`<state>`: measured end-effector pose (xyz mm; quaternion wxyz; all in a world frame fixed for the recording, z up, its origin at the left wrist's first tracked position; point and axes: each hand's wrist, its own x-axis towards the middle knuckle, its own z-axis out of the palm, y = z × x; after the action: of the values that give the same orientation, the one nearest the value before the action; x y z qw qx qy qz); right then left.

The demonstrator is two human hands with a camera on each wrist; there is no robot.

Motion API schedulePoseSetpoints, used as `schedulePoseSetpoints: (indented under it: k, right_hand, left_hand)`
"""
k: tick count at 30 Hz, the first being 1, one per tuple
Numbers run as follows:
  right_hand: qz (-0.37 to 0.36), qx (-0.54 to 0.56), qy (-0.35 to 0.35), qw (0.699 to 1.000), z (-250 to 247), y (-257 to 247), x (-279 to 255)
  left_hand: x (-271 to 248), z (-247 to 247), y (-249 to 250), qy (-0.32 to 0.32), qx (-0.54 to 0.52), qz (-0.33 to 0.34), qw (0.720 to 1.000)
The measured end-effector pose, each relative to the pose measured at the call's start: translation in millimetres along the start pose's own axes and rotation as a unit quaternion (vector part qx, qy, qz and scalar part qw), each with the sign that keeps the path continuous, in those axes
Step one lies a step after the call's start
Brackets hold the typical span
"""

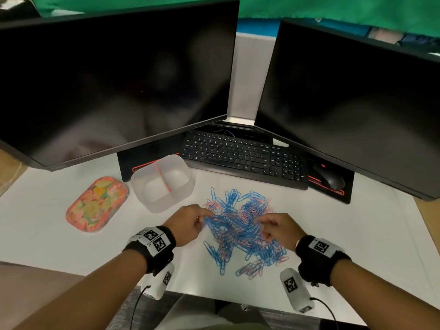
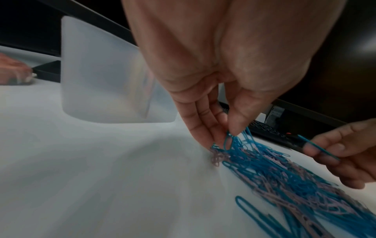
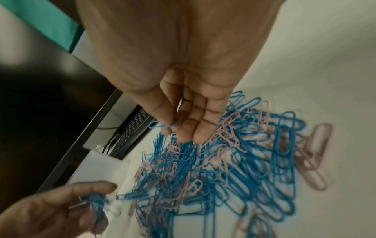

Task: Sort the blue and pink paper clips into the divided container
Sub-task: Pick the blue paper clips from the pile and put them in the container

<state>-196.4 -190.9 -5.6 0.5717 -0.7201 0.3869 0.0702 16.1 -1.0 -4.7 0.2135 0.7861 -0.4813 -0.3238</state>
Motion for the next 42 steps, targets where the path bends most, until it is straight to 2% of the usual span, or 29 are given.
schedulePoseSetpoints:
  k: [5, 8, 12, 15, 17, 20, 28, 32, 35, 38, 42]
  right_hand:
    - [0.042, 0.142, 0.001, 0.989, 1, -10, 1]
    - [0.039, 0.15, -0.011, 0.988, 3, -19, 0]
    - [0.03, 0.15, -0.021, 0.988, 6, -28, 3]
    - [0.017, 0.133, -0.031, 0.99, 8, -31, 5]
    - [0.008, 0.111, -0.036, 0.993, 10, -32, 6]
    - [-0.012, 0.09, -0.05, 0.995, 13, -38, 7]
    - [-0.039, 0.096, -0.084, 0.991, 29, -79, 17]
    - [-0.058, 0.068, -0.104, 0.991, 46, -114, 26]
    - [-0.069, 0.044, -0.103, 0.991, 64, -139, 37]
    - [-0.086, -0.002, -0.091, 0.992, 85, -163, 50]
    - [-0.11, -0.046, -0.066, 0.991, 114, -194, 67]
  left_hand:
    - [1, -2, 0, 0.023, -0.078, -0.029, 0.996]
    - [1, -3, 1, 0.038, -0.095, -0.037, 0.994]
    - [0, -4, 3, 0.055, -0.111, -0.008, 0.992]
    - [0, -3, 3, 0.054, -0.165, -0.026, 0.985]
    - [0, -5, 6, 0.044, -0.218, -0.038, 0.974]
    - [-3, -14, 13, 0.047, -0.325, -0.048, 0.943]
    - [-16, -66, 17, 0.123, -0.398, -0.048, 0.908]
    - [-22, -104, -3, 0.224, -0.336, -0.046, 0.914]
    - [-23, -119, -25, 0.284, -0.229, -0.074, 0.928]
    - [-20, -121, -40, 0.289, -0.134, -0.119, 0.94]
    - [-16, -117, -43, 0.287, -0.069, -0.171, 0.94]
